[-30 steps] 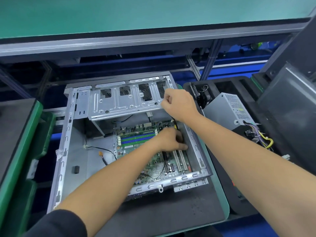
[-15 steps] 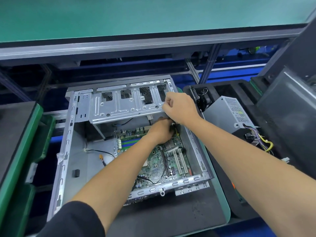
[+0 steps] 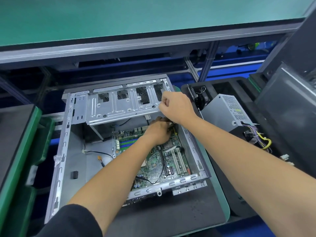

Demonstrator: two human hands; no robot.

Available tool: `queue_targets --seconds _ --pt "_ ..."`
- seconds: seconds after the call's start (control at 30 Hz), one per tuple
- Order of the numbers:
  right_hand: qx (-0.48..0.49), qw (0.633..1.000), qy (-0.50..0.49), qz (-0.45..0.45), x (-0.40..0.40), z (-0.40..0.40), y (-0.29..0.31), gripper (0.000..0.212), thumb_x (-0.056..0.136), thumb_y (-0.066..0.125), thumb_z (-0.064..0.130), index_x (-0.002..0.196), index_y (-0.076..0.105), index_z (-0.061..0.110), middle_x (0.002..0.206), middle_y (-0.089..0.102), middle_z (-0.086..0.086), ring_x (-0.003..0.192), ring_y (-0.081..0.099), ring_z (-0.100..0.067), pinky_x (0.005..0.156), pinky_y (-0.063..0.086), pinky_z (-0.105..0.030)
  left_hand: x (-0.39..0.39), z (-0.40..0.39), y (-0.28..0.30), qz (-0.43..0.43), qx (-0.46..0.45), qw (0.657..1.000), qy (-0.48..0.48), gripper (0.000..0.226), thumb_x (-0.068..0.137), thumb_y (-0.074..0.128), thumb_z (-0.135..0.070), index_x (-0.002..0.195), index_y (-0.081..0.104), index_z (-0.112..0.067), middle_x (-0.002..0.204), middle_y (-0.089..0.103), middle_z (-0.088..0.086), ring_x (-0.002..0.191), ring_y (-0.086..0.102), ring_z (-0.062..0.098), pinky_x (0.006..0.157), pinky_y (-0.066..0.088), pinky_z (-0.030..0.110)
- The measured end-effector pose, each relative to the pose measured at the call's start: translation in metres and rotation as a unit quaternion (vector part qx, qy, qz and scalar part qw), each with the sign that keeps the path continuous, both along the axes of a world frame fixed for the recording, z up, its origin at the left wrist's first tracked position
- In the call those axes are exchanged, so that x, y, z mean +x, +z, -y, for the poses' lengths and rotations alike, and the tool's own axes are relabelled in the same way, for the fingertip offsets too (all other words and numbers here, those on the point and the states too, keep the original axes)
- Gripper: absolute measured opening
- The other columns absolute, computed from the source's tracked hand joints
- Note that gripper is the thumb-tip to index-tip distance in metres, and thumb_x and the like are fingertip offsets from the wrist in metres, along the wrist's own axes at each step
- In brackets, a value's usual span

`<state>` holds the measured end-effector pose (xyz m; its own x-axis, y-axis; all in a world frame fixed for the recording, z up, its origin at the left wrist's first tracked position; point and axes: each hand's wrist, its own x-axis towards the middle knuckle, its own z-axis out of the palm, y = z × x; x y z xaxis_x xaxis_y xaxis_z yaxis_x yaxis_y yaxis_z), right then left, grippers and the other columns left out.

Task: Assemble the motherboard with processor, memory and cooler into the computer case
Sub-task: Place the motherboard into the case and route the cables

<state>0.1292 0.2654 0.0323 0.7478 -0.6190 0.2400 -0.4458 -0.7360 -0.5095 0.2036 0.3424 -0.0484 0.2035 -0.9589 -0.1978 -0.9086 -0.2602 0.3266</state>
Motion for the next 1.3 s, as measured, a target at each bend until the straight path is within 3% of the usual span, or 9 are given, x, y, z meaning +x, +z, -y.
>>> queue_targets --seconds 0.13,0.23,0.37,0.47,0.57,0.73,0.87,1.17,1.3 --pt "-0.001 1.0 0.0 -0.004 -0.001 -0.001 0.001 0.013 0.083 0.055 0.015 0.072 0.056 0.009 0.059 0.054 -0.001 0.063 0.053 -0.024 0.06 0.045 -0.031 0.005 -0.011 0.007 0.014 0.002 0.999 -0.041 0.036 0.091 0.049 -0.021 0.126 0.059 -0.018 0.131 0.053 0.008 0.124 0.039 0.029 0.097 0.04 0.039" --pt "0.002 1.0 -0.005 -0.009 -0.001 -0.001 0.002 0.012 0.083 0.055 0.015 0.075 0.058 0.007 0.062 0.059 -0.004 0.066 0.056 -0.026 0.061 0.046 -0.033 0.008 -0.02 0.017 -0.062 -0.016 0.998 0.024 0.022 0.089 0.051 -0.017 0.101 0.068 -0.011 0.1 0.067 0.011 0.09 0.06 0.029 0.073 0.052 0.039" --pt "-0.001 1.0 -0.008 -0.011 -0.001 -0.001 0.002 0.012 0.083 0.055 0.016 0.076 0.059 0.007 0.064 0.06 -0.006 0.067 0.057 -0.027 0.062 0.047 -0.035 -0.002 -0.036 0.026 -0.098 -0.076 0.992 0.037 0.02 0.084 0.053 -0.023 0.076 0.066 -0.009 0.069 0.066 0.007 0.061 0.057 0.024 0.054 0.046 0.031" --pt "-0.002 1.0 -0.011 -0.018 -0.001 -0.001 0.002 0.012 0.083 0.054 0.016 0.074 0.058 0.009 0.063 0.058 -0.003 0.067 0.056 -0.026 0.06 0.043 -0.031 -0.02 -0.039 0.032 -0.171 -0.033 0.985 -0.01 0.037 0.08 0.058 -0.049 0.095 0.069 -0.017 0.092 0.07 0.002 0.079 0.062 0.017 0.067 0.049 0.028" --pt "0.0 1.0 -0.012 -0.021 0.0 0.0 0.001 0.012 0.083 0.054 0.016 0.075 0.059 0.008 0.063 0.059 -0.003 0.066 0.055 -0.025 0.06 0.045 -0.032 -0.04 -0.036 0.023 -0.104 0.041 0.989 -0.097 0.061 0.076 0.064 -0.06 0.115 0.058 -0.013 0.114 0.062 0.004 0.098 0.058 0.02 0.081 0.05 0.032" --pt "-0.001 1.0 -0.011 -0.014 0.001 0.001 -0.001 0.013 0.082 0.053 0.016 0.074 0.058 0.008 0.061 0.058 -0.002 0.06 0.051 -0.02 0.058 0.044 -0.03 -0.054 -0.027 0.01 -0.041 -0.02 0.997 -0.062 0.024 0.082 0.066 -0.031 0.086 0.054 -0.011 0.093 0.059 0.011 0.085 0.058 0.03 0.068 0.048 0.035" --pt "-0.001 1.0 -0.014 -0.006 0.002 0.003 -0.005 0.012 0.081 0.054 0.016 0.073 0.058 0.008 0.058 0.056 0.0 0.057 0.047 -0.018 0.051 0.035 -0.023 -0.056 -0.025 0.005 -0.053 -0.01 0.998 -0.021 0.028 0.08 0.067 -0.025 0.074 0.042 -0.014 0.083 0.05 0.005 0.071 0.051 0.024 0.058 0.04 0.03" --pt "0.001 1.0 -0.013 -0.001 0.002 0.005 -0.008 0.011 0.08 0.054 0.016 0.073 0.057 0.009 0.059 0.058 -0.001 0.058 0.048 -0.017 0.052 0.035 -0.021 -0.052 -0.019 -0.003 -0.034 0.003 0.997 -0.062 0.035 0.084 0.065 -0.037 0.106 0.066 -0.011 0.106 0.063 0.008 0.092 0.06 0.025 0.078 0.054 0.039" --pt "-0.005 1.0 -0.01 0.001 0.002 0.004 -0.008 0.011 0.08 0.054 0.015 0.071 0.056 0.008 0.058 0.055 -0.001 0.057 0.045 -0.017 0.051 0.033 -0.02 -0.054 -0.021 -0.001 -0.025 -0.002 0.998 -0.064 0.026 0.085 0.062 -0.028 0.096 0.062 -0.005 0.096 0.061 0.012 0.08 0.059 0.027 0.068 0.052 0.036"
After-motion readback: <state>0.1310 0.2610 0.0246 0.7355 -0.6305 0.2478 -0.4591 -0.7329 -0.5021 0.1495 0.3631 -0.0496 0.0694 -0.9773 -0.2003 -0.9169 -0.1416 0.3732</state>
